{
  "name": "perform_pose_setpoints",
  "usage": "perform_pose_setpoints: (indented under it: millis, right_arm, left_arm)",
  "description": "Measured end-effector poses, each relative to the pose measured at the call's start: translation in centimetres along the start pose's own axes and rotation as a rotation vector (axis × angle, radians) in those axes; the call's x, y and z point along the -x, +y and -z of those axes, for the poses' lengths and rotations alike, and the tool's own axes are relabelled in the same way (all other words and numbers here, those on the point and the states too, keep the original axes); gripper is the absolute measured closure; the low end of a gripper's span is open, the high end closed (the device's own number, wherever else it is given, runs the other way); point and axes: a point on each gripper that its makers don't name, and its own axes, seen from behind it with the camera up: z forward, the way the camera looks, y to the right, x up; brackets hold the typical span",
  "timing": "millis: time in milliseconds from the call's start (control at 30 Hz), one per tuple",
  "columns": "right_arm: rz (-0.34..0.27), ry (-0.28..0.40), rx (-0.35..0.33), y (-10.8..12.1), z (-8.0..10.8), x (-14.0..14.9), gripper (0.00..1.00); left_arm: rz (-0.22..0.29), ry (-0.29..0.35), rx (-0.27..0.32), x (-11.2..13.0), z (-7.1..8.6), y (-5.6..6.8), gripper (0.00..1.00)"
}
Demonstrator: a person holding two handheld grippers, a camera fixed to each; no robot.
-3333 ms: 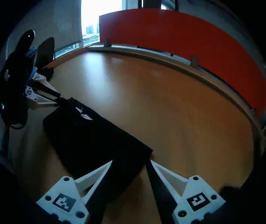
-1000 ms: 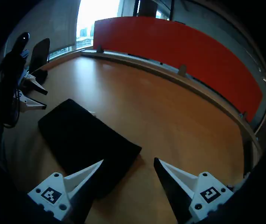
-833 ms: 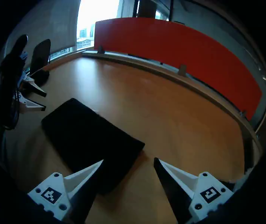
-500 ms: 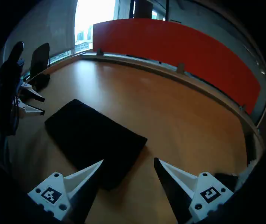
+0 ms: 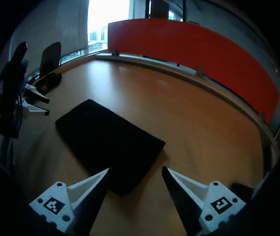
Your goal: Fold towel
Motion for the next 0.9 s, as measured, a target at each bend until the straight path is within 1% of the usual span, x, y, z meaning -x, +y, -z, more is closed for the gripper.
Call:
perform_pose_setpoints:
  millis: [200, 400, 600, 700, 900]
  right_arm:
    - [0.019, -0.015, -0.037, -0.7, -0.1, 0.7, 0.05]
    - [0.038, -0.038, -0.064, -1.0, -0.2, 1.7, 0.05]
    - [0.054, -0.051, -0.089, -1.3, -0.2, 2.3, 0.06]
    - [0.062, -0.059, -0.107, -1.6, -0.1, 2.6, 0.06]
    - [0.077, -0.076, -0.132, -2.0, -0.2, 3.1, 0.08]
  left_arm:
    - [0.038, 0.010, -0.021, 1.2, 1.0, -0.4, 0.06]
    - [0.072, 0.024, -0.031, 2.0, 1.8, -0.4, 0.06]
    - [0.064, 0.063, -0.046, 1.9, 2.4, -0.8, 0.06]
    - [0.064, 0.086, -0.045, 1.8, 2.8, -0.7, 0.06]
    - [0.083, 0.116, -0.069, 2.3, 3.4, -0.9, 0.06]
